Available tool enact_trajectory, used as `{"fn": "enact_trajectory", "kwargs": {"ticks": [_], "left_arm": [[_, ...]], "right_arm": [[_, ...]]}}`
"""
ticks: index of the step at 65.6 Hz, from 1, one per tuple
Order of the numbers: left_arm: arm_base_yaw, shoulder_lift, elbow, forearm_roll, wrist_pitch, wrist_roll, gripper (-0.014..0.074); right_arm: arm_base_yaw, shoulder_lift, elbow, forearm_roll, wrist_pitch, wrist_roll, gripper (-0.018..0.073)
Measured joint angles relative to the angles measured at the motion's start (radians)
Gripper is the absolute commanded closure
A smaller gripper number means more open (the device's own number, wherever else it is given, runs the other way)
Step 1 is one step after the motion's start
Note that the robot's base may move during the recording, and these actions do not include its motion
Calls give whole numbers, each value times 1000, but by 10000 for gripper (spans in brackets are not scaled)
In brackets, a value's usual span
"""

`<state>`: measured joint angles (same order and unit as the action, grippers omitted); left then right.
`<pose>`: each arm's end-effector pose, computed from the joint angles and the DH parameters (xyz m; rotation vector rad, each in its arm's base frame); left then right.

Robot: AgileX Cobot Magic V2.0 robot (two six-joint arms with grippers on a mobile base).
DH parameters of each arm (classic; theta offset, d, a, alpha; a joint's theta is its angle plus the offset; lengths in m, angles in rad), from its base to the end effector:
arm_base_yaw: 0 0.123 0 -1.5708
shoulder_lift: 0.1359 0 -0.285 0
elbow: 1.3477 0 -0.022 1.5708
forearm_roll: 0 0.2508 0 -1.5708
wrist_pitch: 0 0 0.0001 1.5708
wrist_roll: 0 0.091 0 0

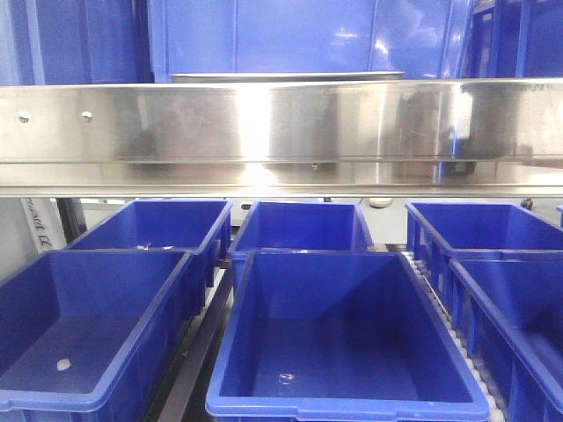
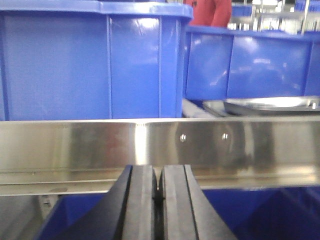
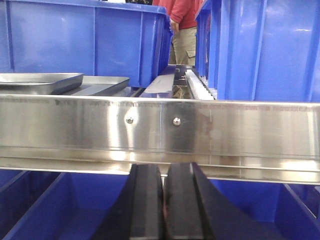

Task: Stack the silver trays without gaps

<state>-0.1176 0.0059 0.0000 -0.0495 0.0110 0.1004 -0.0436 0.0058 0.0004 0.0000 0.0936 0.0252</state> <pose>0.0564 -0.0067 0.2119 0.1267 1.4954 -0.0541 0.0570 -0.0025 0.2042 0.0545 1.5825 -0.0144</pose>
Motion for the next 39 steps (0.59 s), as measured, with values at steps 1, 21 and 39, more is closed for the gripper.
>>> {"fn": "enact_trajectory", "kwargs": {"ticks": [1,21,39], "left_arm": [[0,0,-1,9,3,0,605],[0,0,2,-3,11,2,605],[0,0,2,-8,12,2,605]], "right_arm": [[0,0,0,0,0,0,577],[0,-1,0,0,0,0,577],[0,-1,0,0,0,0,577]]}}
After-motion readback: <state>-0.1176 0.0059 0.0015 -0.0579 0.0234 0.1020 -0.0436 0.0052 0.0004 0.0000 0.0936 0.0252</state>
